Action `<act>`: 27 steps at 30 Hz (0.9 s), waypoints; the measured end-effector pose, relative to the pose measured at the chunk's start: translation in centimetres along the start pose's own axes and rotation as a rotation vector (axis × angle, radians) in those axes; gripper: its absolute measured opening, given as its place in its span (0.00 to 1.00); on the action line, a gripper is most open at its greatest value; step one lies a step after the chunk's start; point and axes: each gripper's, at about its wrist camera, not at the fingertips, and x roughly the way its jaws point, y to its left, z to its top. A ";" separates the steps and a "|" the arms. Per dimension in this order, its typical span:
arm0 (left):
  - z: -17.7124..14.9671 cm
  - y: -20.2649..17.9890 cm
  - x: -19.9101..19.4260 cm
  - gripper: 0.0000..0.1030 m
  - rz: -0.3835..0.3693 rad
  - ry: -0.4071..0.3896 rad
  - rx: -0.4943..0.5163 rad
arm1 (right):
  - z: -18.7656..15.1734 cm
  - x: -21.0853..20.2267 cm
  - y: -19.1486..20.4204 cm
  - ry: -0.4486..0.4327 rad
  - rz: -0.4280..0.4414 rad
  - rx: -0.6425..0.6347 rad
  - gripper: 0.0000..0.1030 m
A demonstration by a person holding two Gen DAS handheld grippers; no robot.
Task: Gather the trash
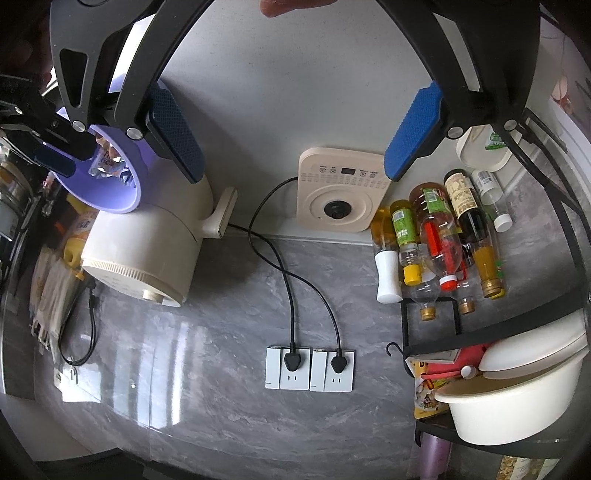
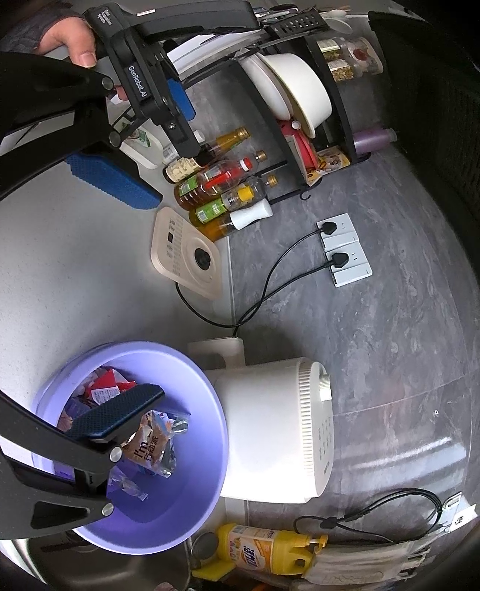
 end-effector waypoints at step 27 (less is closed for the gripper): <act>0.2 -0.5 -0.7 0.94 -0.012 -0.014 -0.006 | -0.6 -2.1 -0.3 -0.038 -0.034 0.013 0.92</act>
